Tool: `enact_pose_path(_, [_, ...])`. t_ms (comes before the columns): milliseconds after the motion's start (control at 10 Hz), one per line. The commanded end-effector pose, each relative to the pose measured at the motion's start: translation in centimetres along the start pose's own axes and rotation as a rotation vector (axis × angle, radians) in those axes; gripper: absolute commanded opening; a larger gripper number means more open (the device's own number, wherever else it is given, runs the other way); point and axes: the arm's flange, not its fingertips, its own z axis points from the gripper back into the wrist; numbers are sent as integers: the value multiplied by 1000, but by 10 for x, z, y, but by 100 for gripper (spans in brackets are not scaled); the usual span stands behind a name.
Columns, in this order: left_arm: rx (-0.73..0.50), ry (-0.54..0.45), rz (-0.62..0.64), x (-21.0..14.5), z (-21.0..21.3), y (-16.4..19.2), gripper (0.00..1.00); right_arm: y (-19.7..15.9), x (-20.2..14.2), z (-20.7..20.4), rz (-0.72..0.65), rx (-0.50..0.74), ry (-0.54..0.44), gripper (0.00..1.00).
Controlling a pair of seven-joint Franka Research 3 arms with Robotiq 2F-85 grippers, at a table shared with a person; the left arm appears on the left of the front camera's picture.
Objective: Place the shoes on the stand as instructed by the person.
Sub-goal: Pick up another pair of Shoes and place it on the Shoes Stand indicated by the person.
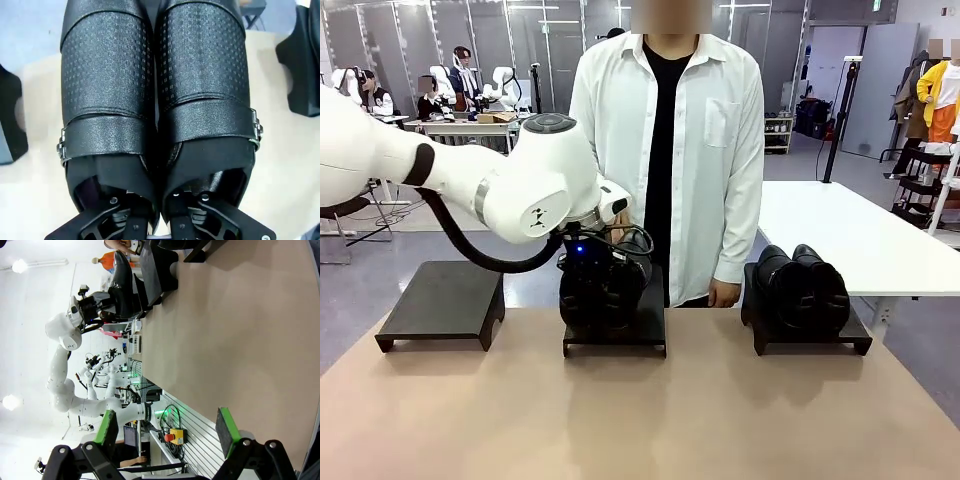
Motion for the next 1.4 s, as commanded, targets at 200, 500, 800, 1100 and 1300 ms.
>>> enact_pose_path(200, [58, -96, 49, 35, -27, -11, 8, 2, -3, -1, 7, -11, 5, 100])
enact_pose_path(500, [52, -100, 55, 45, -47, -11, 8, 2, -3, -1, 7, -11, 5, 100])
enact_pose_path(800, [72, -104, 43, 43, -60, -14, 8, 2, -3, -1, 7, -11, 5, 100])
enact_pose_path(1100, [79, -80, 52, 41, -75, -14, 8, 2, -3, -1, 7, -11, 5, 100])
enact_pose_path(1300, [89, -82, 58, 40, -81, -10, 39, 2, -3, -1, 7, -11, 5, 100])
